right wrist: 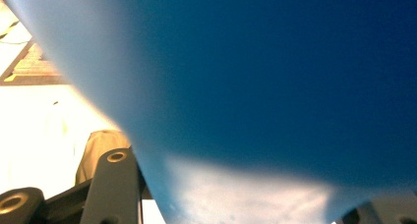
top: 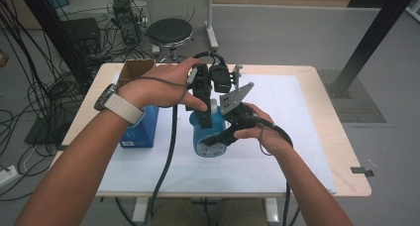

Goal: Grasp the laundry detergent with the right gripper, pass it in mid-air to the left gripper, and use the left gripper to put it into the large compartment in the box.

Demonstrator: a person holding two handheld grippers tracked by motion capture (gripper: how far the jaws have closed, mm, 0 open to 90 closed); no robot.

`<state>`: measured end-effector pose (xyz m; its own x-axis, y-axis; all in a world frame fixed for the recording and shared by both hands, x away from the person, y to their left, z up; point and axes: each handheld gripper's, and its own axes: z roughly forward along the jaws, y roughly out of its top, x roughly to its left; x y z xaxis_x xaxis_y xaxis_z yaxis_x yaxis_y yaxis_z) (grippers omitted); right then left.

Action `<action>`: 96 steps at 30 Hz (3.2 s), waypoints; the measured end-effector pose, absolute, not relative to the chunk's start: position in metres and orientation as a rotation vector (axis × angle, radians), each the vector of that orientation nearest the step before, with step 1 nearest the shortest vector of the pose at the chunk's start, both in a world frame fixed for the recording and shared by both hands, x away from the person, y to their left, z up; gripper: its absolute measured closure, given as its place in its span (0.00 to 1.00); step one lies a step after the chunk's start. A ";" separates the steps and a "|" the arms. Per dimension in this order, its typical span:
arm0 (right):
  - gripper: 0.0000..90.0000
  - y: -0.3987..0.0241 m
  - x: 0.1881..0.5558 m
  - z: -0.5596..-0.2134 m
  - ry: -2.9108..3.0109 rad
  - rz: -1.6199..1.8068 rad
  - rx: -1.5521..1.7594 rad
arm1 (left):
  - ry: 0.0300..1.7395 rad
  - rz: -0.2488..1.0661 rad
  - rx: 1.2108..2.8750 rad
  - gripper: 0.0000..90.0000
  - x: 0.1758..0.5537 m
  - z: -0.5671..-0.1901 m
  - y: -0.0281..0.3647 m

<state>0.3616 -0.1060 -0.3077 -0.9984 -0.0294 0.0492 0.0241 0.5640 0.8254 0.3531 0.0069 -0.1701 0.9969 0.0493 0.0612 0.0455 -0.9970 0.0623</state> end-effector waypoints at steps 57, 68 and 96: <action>0.48 -0.106 0.362 -0.308 -2.718 -1.434 0.004 | 0.081 0.092 3.076 0.10 0.354 -0.173 0.007; 0.48 -0.106 0.362 -0.308 -2.709 -1.430 -0.008 | 0.081 0.088 3.070 0.10 0.355 -0.175 0.006; 0.48 -0.106 0.361 -0.301 -2.706 -1.458 0.009 | 0.068 0.032 3.057 0.15 0.359 -0.190 0.004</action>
